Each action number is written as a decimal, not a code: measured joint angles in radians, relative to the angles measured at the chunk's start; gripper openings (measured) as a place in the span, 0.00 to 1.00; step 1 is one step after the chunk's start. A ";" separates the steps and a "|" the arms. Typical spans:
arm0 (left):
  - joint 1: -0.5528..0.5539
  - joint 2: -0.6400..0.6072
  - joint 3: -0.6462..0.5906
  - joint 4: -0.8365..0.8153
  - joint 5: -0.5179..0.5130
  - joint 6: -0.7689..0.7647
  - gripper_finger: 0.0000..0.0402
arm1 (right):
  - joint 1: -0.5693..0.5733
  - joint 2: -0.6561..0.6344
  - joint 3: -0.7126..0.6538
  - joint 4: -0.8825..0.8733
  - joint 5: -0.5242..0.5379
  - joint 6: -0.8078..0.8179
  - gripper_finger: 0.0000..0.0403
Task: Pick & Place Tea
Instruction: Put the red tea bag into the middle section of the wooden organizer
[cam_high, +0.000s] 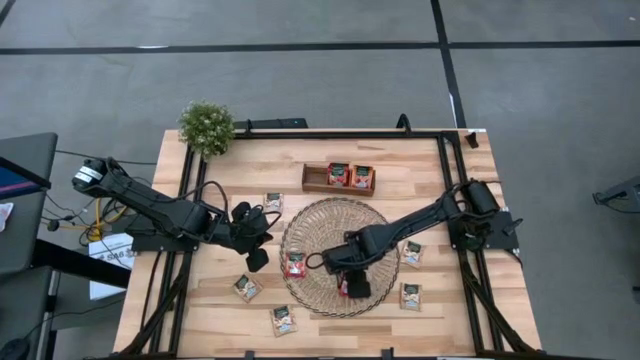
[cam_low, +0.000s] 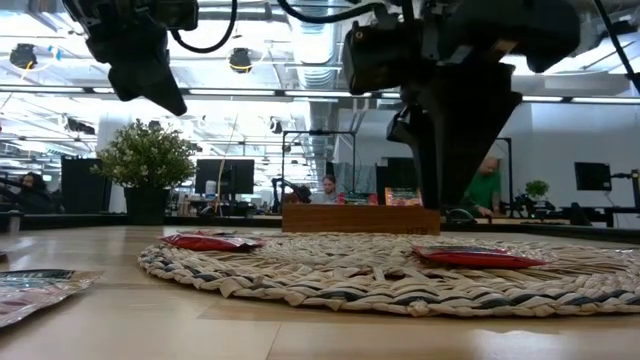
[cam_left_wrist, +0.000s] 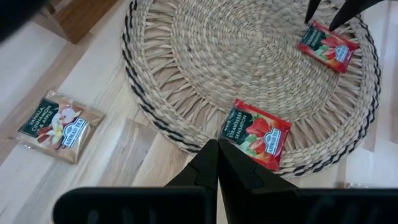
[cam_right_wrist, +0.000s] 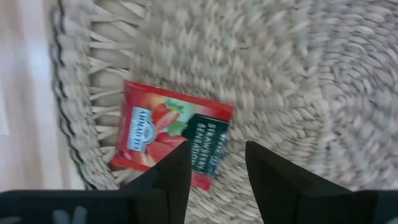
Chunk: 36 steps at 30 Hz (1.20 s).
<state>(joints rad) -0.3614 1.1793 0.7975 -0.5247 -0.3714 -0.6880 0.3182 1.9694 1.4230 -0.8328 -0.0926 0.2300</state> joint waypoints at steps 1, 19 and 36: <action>0.000 0.000 0.000 -0.002 0.000 0.000 0.00 | 0.000 0.000 0.000 0.000 0.000 0.000 0.35; 0.000 0.000 0.000 -0.008 -0.012 0.006 0.00 | 0.009 0.000 -0.065 0.032 -0.008 0.033 0.34; 0.000 0.000 0.000 -0.004 -0.038 0.002 0.00 | 0.035 0.000 -0.065 0.060 0.039 0.077 0.33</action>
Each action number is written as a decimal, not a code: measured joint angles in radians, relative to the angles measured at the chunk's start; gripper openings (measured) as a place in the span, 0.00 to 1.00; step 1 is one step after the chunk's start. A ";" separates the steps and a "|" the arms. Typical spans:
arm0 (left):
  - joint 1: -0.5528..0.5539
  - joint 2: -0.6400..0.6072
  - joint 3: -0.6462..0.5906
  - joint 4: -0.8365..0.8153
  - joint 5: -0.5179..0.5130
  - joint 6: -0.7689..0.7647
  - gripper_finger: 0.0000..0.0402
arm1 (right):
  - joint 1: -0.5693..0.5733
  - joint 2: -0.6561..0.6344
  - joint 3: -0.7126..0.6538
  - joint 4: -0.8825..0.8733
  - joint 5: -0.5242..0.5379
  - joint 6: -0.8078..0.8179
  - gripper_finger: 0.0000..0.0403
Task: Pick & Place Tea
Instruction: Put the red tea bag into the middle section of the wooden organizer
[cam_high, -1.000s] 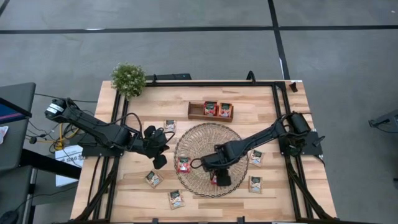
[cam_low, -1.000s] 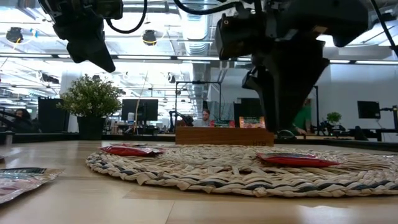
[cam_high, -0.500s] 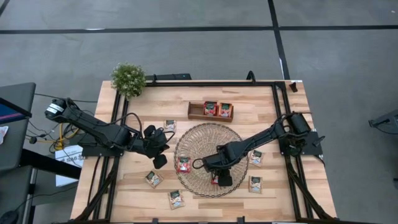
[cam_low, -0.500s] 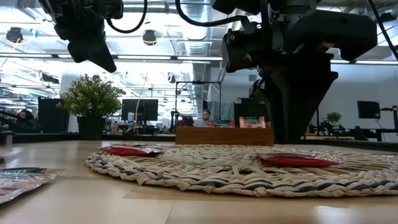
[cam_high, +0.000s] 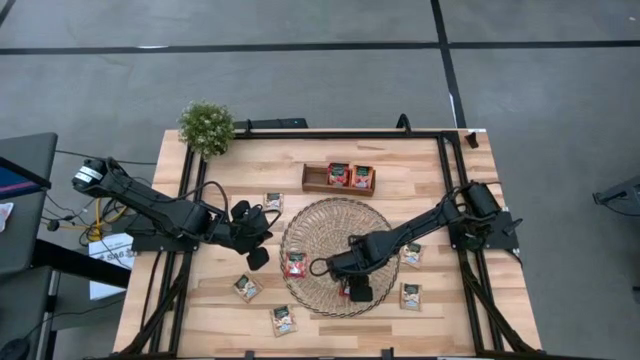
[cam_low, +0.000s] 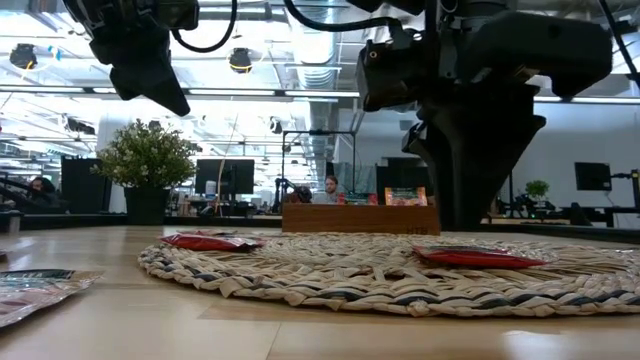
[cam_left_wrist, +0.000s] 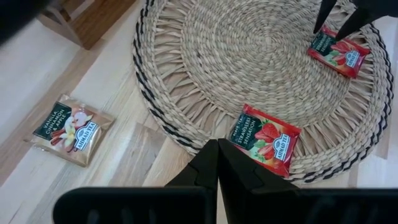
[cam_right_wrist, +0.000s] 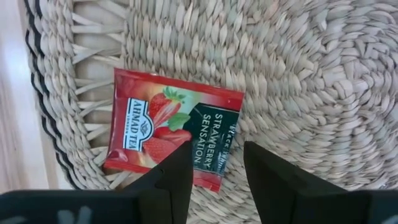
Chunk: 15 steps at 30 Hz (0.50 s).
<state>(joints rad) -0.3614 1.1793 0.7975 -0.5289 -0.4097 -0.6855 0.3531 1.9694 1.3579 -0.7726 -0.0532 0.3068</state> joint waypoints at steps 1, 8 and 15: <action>0.000 0.000 0.000 0.000 0.000 0.000 0.00 | 0.000 0.000 0.000 0.003 0.001 0.001 0.33; 0.000 0.000 0.000 0.000 -0.001 -0.003 0.00 | 0.006 0.076 0.007 0.007 -0.038 0.009 0.33; 0.000 0.000 0.000 0.004 -0.003 -0.002 0.00 | 0.005 0.100 0.015 -0.005 -0.029 0.023 0.30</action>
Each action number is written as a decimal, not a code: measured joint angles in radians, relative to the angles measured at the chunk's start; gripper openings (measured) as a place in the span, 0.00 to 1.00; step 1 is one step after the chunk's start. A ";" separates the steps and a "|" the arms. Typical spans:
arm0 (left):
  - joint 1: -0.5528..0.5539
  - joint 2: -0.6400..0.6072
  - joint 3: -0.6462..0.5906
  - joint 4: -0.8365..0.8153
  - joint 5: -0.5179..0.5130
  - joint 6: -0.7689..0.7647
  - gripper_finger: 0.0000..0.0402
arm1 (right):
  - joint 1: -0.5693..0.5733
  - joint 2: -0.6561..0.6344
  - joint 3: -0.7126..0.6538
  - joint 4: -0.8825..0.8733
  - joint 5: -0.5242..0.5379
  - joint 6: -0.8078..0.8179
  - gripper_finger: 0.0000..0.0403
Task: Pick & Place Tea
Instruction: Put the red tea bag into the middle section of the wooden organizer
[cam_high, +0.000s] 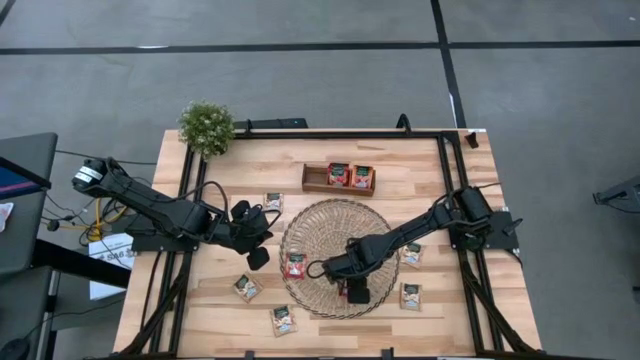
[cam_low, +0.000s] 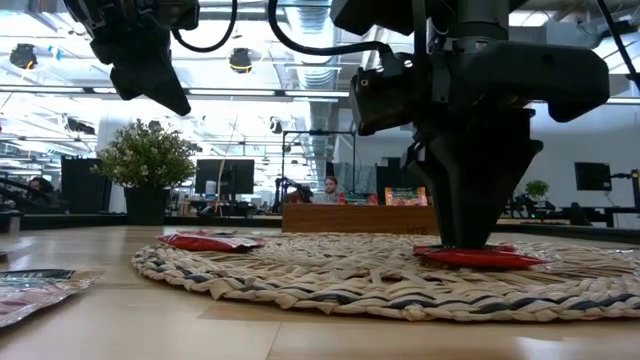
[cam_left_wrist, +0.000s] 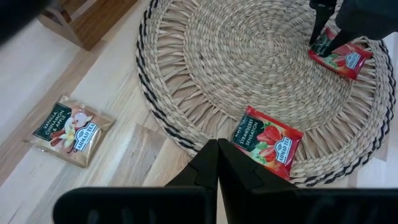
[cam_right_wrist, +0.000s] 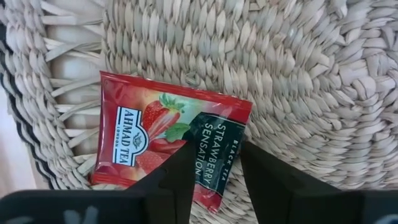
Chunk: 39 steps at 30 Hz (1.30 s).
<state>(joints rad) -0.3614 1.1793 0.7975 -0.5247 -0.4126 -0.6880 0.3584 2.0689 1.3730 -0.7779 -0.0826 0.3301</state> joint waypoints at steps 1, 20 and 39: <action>0.000 0.000 0.000 0.000 -0.001 0.000 0.00 | 0.000 0.000 0.002 -0.003 0.006 0.003 0.29; 0.000 0.000 0.000 0.013 -0.012 0.026 0.00 | -0.021 -0.070 0.077 -0.134 0.082 0.001 0.01; 0.000 0.000 0.000 0.019 -0.023 0.030 0.00 | -0.182 -0.073 0.439 -0.533 0.747 -0.319 0.00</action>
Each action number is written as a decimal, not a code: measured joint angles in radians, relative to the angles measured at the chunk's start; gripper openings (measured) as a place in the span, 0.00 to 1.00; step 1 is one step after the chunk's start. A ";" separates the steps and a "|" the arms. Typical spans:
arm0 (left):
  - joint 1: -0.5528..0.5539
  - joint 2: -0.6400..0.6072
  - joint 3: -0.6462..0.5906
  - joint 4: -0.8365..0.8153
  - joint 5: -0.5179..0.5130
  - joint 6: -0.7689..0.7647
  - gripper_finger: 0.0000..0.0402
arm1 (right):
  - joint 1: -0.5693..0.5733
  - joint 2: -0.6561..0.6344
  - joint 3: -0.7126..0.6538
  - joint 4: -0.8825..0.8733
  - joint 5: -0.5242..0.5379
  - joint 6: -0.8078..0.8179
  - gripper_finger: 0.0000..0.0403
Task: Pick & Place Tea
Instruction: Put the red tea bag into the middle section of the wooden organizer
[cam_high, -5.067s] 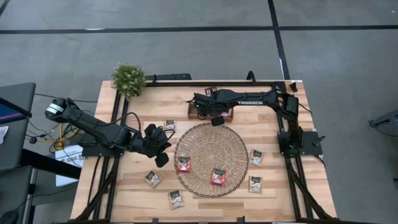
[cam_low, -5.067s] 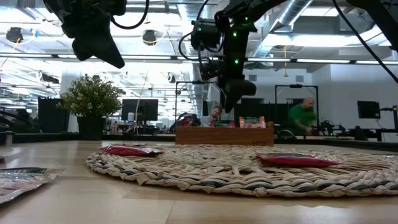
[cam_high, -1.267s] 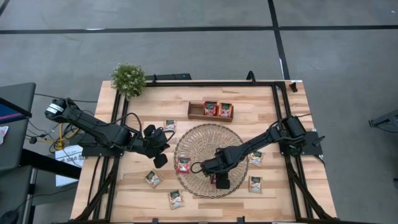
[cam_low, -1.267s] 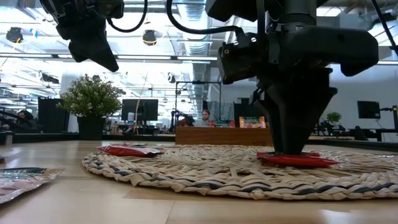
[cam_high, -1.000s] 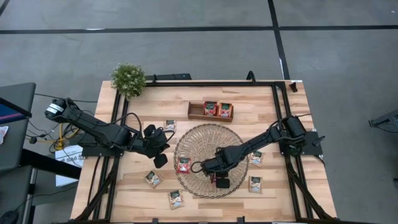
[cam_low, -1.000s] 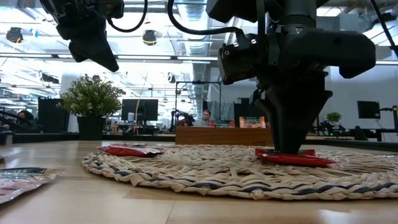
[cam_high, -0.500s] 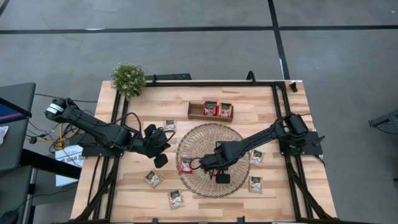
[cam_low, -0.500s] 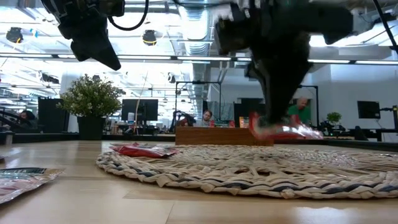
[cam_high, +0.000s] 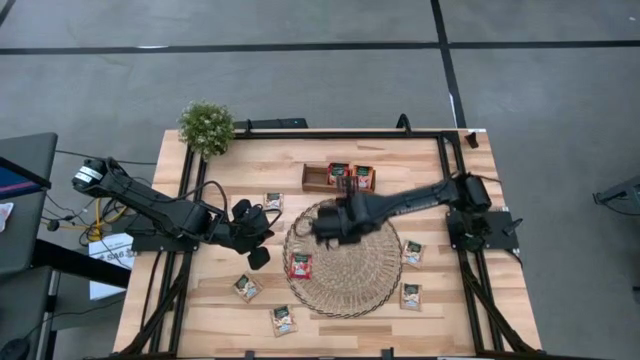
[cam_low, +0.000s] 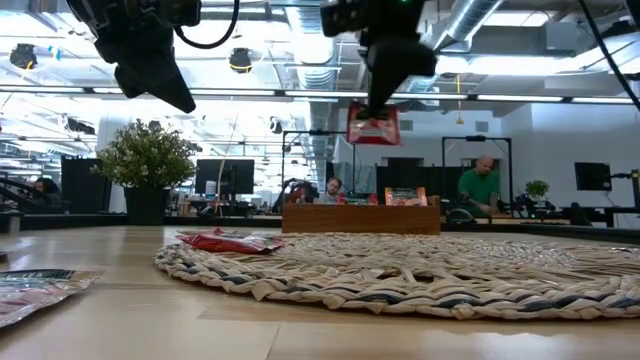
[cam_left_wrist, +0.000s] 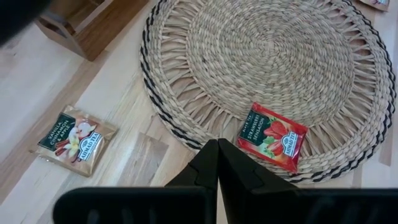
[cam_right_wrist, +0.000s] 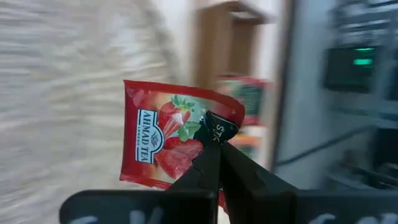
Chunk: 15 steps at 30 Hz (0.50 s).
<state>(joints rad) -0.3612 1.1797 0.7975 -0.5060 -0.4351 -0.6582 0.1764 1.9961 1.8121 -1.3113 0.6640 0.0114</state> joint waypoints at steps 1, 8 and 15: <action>0.000 0.000 0.000 0.000 0.000 0.000 0.00 | -0.020 -0.001 0.001 0.010 0.028 -0.029 0.00; 0.000 0.000 0.000 0.000 -0.058 -0.001 0.00 | -0.162 0.000 0.001 0.087 0.054 -0.109 0.00; 0.000 0.000 0.000 -0.057 -0.144 0.013 0.00 | -0.254 0.008 0.000 0.198 0.049 -0.235 0.00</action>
<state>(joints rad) -0.3611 1.1797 0.7975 -0.5626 -0.5787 -0.6452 -0.0775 2.0041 1.8126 -1.1132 0.7130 -0.2235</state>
